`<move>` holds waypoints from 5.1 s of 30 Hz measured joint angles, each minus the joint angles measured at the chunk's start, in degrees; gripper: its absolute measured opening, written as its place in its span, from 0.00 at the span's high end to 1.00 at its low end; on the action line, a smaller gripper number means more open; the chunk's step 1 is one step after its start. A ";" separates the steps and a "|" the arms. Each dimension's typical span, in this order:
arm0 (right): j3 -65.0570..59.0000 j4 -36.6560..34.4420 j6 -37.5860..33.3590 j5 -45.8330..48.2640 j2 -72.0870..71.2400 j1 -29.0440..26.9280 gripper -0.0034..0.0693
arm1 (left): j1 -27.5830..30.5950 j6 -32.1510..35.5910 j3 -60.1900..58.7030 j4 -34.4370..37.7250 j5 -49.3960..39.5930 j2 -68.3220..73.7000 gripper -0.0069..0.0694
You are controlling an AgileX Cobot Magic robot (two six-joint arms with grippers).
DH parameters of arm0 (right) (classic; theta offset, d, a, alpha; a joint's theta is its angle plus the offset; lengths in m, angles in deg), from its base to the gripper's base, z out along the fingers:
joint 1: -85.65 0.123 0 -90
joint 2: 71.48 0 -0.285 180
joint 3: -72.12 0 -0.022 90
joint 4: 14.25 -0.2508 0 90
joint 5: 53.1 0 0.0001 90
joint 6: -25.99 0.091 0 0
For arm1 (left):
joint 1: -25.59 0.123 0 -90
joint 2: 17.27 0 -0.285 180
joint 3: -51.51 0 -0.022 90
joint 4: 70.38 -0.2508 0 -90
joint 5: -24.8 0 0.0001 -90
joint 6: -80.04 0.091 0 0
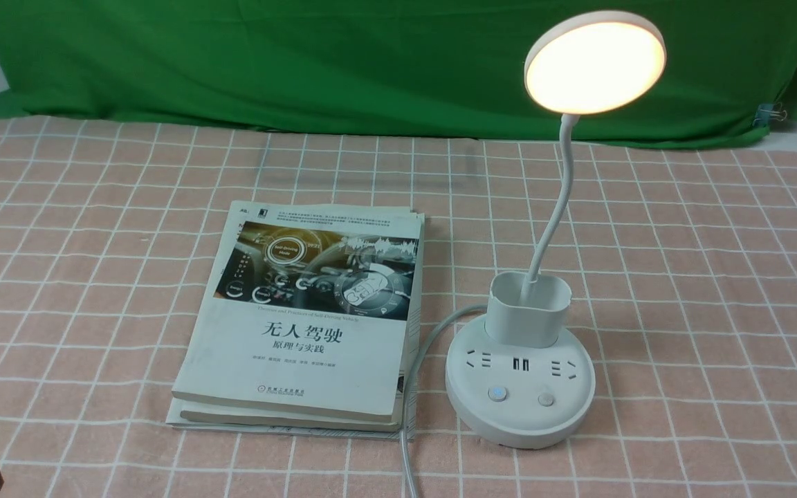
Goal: Turn off the table lamp on the pink coffee tablecloth by hand.
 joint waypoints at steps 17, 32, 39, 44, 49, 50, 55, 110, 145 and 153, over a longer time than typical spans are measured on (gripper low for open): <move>4.92 -1.41 11.87 -1.77 3.13 0.30 0.83 | 0.00 0.00 0.00 0.00 0.00 0.00 0.90; 46.14 -2.16 -12.00 44.17 57.13 9.44 0.90 | 0.00 0.00 0.00 0.00 0.00 0.00 0.90; 54.39 -1.41 -11.41 38.22 79.53 25.74 0.90 | 0.00 0.00 0.00 0.00 0.00 0.00 0.90; 60.91 -0.89 -10.50 34.07 90.97 29.19 0.90 | 0.00 0.00 0.00 0.00 0.00 0.00 0.90; 64.59 -0.28 -10.48 31.43 96.91 29.19 0.90 | 0.00 0.00 0.00 0.00 0.00 0.00 0.90; 64.78 -0.28 -10.48 31.29 97.18 29.19 0.90 | 0.00 0.00 0.00 0.00 0.00 0.00 0.90; 65.19 -0.17 -10.48 30.21 99.20 29.19 0.90 | 0.00 0.00 0.00 -0.01 0.00 0.00 0.90; 65.85 -2.96 -12.61 31.39 103.40 29.19 0.90 | 0.00 0.00 0.00 -0.01 0.00 0.00 0.90; 50.98 -2.73 -13.50 35.28 57.99 29.19 0.84 | 0.00 0.00 0.00 -0.01 0.00 0.00 0.90; 43.47 -1.71 -15.22 27.38 50.36 25.59 0.90 | 0.00 0.00 0.00 -0.01 0.00 0.00 0.90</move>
